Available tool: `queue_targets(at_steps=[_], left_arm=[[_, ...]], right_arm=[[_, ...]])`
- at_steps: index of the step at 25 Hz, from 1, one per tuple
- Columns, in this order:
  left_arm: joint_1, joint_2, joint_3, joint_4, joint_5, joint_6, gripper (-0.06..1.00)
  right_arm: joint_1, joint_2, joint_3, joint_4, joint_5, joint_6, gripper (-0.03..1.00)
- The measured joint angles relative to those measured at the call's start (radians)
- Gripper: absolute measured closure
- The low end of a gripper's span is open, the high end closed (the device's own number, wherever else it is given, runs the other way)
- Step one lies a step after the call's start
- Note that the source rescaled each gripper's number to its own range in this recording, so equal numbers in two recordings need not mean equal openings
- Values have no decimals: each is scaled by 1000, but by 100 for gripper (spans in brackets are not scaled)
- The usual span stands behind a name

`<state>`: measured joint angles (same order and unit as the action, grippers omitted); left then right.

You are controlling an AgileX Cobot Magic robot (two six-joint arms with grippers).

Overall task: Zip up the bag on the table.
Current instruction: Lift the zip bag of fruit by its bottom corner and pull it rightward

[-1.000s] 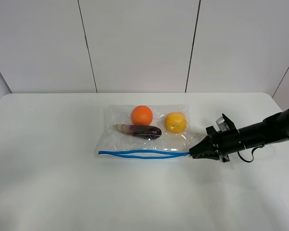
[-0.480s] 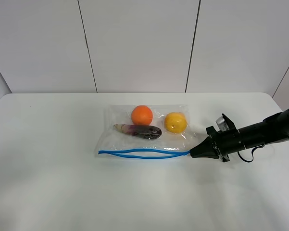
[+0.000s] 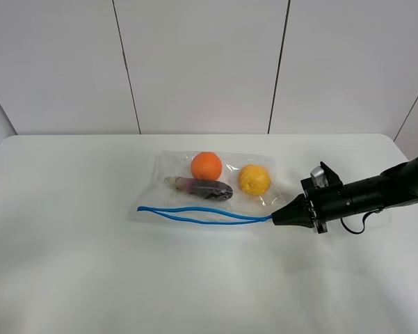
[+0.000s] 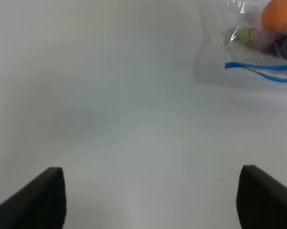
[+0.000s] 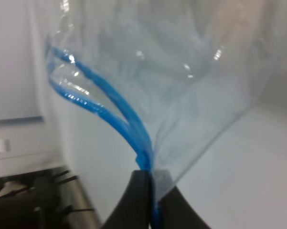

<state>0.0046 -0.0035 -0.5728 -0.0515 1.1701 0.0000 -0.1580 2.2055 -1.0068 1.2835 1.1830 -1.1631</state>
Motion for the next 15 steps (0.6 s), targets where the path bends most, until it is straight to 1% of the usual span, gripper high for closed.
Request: queue_targets(at_steps=[4,7,10,15], left_arm=[[0,0,0,0,0,0,-6],[0,0,0,0,0,0,-6],[0,0,0,0,0,0,-6],[0,0,0,0,0,0,-6]], right_arm=[[0,-17,0,10,10,14,97],[0,-69,1,12,12,37,97],[0,-131,1,4,13,66,97],[0,-193,2,-16,18,81,97]])
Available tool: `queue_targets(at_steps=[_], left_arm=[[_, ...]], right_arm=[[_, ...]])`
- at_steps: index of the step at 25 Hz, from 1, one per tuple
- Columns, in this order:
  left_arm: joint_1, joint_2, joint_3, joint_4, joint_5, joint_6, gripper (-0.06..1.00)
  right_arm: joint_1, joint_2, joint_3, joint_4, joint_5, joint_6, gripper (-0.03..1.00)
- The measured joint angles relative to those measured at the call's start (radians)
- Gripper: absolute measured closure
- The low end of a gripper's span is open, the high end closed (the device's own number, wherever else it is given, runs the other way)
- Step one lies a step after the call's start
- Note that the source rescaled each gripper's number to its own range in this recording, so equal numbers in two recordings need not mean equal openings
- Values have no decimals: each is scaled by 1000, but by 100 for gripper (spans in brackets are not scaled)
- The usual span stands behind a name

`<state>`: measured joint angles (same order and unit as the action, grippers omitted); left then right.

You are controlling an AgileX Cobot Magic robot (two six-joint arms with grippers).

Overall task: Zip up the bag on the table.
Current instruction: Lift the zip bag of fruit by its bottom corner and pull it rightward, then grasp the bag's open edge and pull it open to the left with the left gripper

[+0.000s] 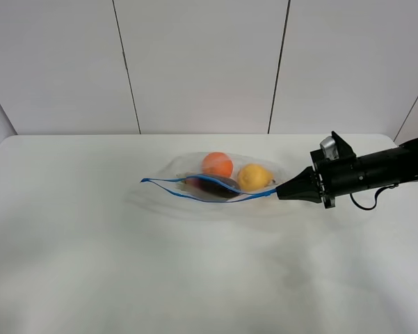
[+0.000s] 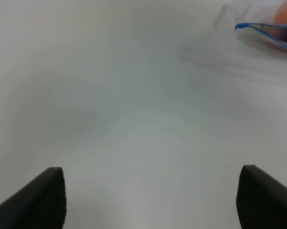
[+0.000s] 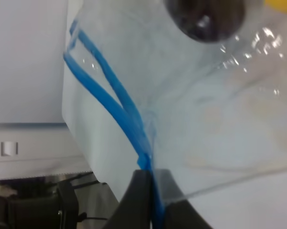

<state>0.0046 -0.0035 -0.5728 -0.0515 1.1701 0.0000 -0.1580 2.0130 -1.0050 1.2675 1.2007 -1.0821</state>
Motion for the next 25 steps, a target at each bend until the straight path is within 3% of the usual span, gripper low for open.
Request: queue_targets(at_steps=[11,16,22,25], left_arm=[[0,0,-11,0,-14,0,-6],[0,173,-171,-12,-107,20,-6],[0,577,-342,-210,-239,246,-6],[0,767,-380,-375,-349,414,-6]], right_arm=[[0,1,0,-4,0,15,97],[0,1,0,-4,0,17,97],[0,1,0,-4,0,17,97],[0,1,0,-4,-2,19,97]])
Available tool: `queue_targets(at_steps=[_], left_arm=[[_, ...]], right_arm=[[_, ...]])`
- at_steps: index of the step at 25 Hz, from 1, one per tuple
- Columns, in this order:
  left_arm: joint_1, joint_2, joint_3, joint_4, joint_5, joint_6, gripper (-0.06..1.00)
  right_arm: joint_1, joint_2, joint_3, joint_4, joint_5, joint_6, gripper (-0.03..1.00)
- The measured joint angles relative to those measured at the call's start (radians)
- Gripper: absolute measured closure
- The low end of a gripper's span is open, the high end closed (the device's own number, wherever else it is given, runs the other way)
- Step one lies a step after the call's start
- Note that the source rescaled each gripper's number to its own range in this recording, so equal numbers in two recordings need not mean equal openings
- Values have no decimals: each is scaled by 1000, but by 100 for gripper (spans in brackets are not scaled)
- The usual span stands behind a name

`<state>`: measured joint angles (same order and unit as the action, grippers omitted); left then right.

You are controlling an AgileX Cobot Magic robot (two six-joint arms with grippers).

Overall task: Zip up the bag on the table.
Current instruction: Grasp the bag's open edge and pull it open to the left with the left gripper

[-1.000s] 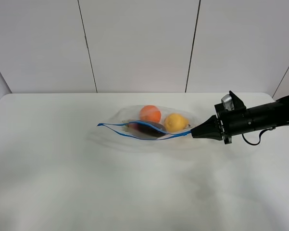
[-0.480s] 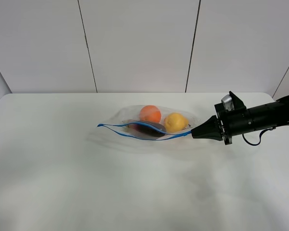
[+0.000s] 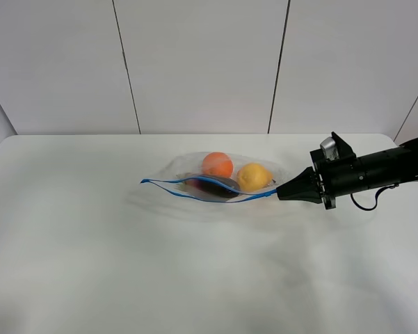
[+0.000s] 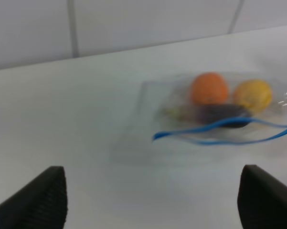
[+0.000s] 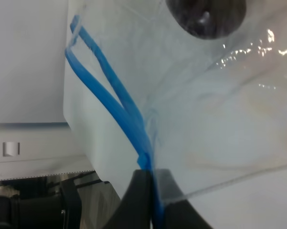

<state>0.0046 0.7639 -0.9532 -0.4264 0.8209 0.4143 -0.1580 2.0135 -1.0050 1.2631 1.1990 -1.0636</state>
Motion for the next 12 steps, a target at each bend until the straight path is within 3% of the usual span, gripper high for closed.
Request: queue_targets(at_steps=[6,9,12], left_arm=[[-6,321,-26,-399,-65,391,-6],[-69,437,-26,-507,-126,543,-6],[-209,532,-27,-533,-242,657,-6]], right_arm=[[0,0,0,0,-2,17,97],[0,0,0,0,-4,25,97],[0,0,0,-1,-8,40,97]])
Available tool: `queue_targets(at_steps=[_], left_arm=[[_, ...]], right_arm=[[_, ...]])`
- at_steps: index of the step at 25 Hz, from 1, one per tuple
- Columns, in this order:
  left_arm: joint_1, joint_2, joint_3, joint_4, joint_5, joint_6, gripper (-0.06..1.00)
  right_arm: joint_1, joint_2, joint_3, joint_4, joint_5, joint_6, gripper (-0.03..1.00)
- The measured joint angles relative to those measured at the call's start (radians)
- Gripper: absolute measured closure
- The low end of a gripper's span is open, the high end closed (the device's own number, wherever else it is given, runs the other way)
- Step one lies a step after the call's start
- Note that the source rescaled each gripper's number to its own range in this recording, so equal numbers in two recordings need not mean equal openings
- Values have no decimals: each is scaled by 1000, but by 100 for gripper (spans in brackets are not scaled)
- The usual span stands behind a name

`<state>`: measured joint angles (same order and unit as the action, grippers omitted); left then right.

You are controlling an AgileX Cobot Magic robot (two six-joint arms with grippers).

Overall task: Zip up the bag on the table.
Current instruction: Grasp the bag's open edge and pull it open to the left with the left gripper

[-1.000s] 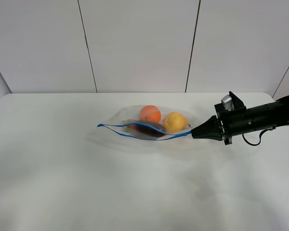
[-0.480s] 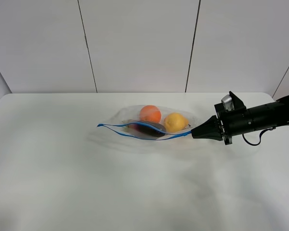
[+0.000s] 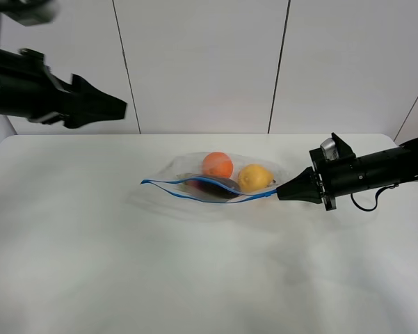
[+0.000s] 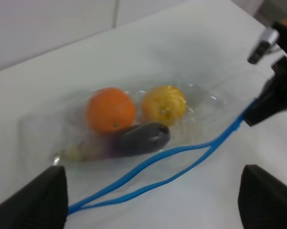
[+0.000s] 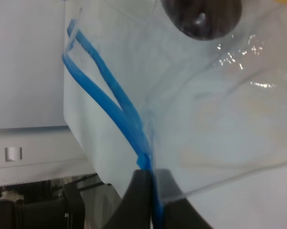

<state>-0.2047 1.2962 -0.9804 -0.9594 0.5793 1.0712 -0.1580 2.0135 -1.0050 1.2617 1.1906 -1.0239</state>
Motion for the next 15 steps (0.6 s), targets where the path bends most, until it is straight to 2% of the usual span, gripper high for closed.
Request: queue_targets(at_steps=[3,6,9,13,15], left_arm=[[-169,78,0,32,-121,82,-6],[-290,141,0,103,-243,149,-6],[-371,203,0,158,-341,208,-6],[-475,288,0,168,-429,234,-6],[-535,323,7,168,-506,238,-5]], right_arm=[[0,0,0,-1,-5,11,97],[0,0,0,-1,-14,17,97],[0,0,0,-1,-20,20,97],[0,0,0,-1,-26,34,97],[0,0,0,-1,-27,37,97]])
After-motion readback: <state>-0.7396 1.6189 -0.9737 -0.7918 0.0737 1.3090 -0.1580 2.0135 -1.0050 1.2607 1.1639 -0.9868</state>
